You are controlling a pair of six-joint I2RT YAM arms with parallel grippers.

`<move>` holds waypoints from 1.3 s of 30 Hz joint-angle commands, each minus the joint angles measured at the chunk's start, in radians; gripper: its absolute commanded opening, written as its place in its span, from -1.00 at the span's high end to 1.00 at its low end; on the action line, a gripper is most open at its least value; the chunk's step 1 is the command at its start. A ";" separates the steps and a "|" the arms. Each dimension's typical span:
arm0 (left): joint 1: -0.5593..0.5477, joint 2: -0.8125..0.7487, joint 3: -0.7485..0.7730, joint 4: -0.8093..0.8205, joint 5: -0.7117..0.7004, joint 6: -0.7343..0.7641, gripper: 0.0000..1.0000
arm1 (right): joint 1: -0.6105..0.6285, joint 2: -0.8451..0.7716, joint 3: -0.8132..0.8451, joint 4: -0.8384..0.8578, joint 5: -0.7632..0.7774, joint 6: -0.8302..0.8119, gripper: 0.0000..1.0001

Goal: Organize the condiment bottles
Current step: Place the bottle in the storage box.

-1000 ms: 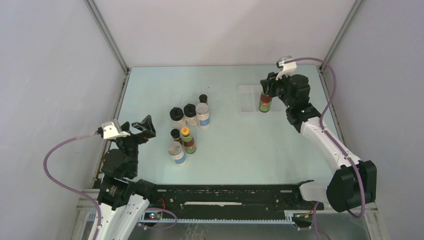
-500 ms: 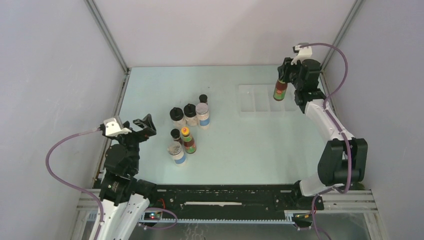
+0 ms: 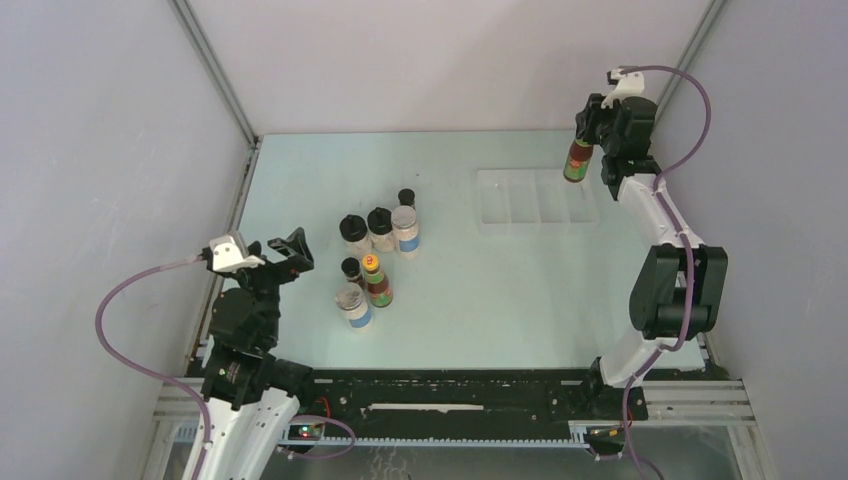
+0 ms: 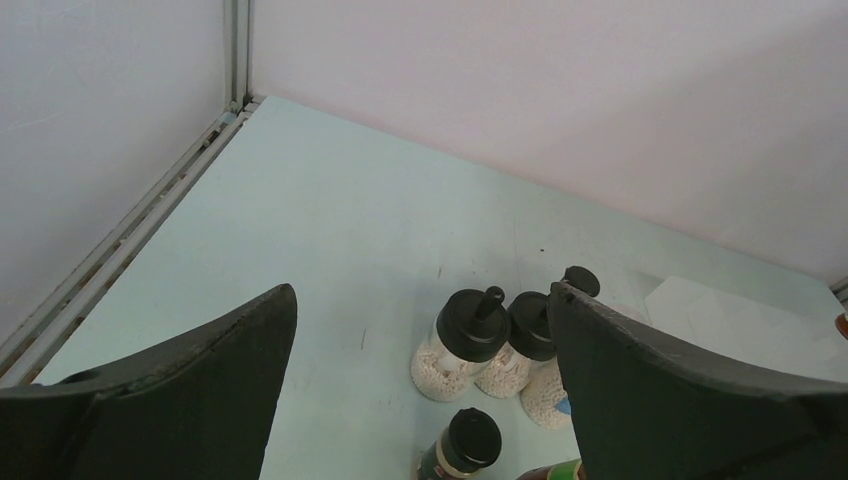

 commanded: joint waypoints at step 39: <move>0.029 0.011 -0.032 0.062 0.035 0.027 -1.00 | -0.048 0.174 0.083 0.203 -0.027 0.030 1.00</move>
